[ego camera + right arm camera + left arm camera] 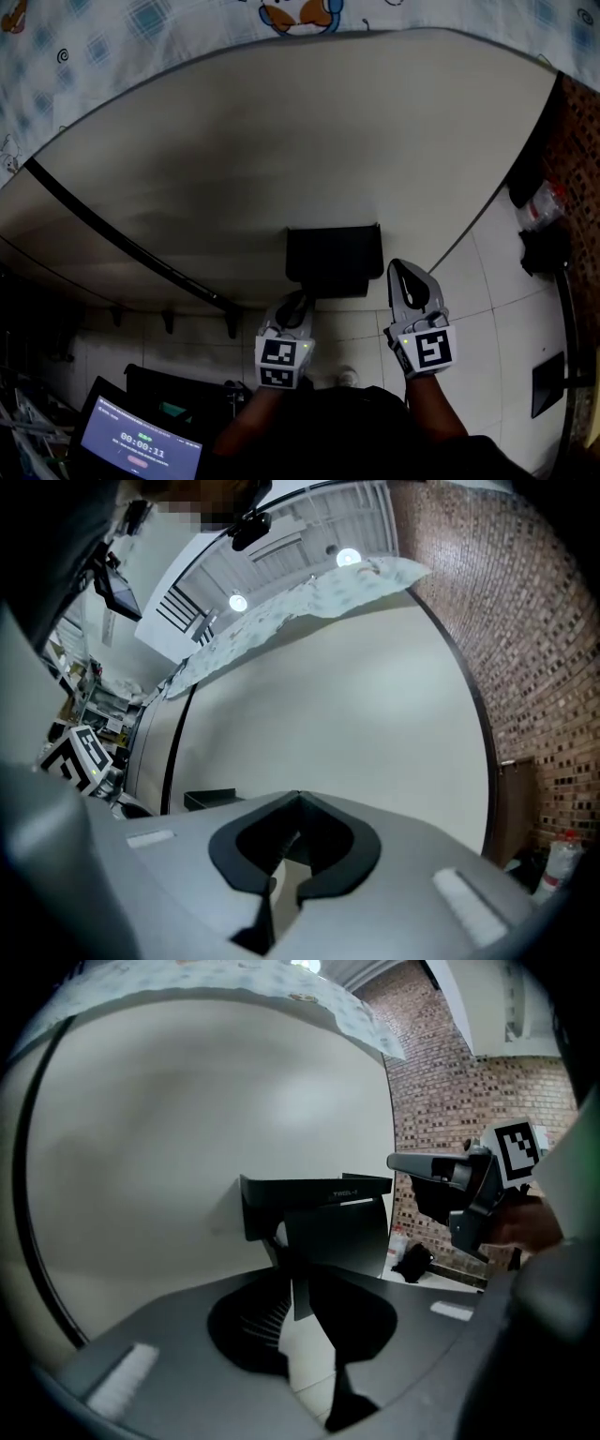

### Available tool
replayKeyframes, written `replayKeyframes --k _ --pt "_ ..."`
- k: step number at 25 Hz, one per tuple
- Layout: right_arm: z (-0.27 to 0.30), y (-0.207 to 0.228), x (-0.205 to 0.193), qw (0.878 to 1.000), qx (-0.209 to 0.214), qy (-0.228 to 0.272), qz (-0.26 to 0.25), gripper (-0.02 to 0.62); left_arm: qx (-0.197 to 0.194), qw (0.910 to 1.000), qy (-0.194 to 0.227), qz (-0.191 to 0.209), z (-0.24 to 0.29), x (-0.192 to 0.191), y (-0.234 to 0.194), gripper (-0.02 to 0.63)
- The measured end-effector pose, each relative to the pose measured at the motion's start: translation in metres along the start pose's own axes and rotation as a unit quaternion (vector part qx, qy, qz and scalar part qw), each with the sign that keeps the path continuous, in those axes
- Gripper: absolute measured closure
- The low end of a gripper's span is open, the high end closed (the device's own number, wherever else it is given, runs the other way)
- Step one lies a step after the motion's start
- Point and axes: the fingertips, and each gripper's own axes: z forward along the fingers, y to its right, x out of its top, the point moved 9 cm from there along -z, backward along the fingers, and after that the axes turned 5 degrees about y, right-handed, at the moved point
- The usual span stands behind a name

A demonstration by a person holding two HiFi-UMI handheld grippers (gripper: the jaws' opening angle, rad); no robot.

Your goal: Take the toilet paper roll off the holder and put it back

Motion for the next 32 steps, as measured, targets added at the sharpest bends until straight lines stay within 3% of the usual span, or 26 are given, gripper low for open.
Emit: replayKeyframes --k 4,8,16,32 --pt "0.001 -0.001 0.0 1.0 -0.005 -0.002 -0.001 0.594 0.031 0.9983 0.034 -0.036 -0.011 0.001 -0.01 0.537" --pt "0.004 -0.007 0.001 1.0 0.001 0.0 -0.003 0.594 0.072 0.9918 0.095 -0.046 -0.026 0.021 -0.024 0.589" --pt "0.01 -0.016 0.004 0.999 -0.017 -0.008 -0.031 0.594 0.066 0.9799 0.188 0.011 -0.038 0.079 -0.023 0.589" --pt "0.009 -0.031 0.022 0.999 -0.017 0.026 -0.044 0.594 0.057 0.9791 0.195 0.017 -0.04 0.087 -0.015 0.589"
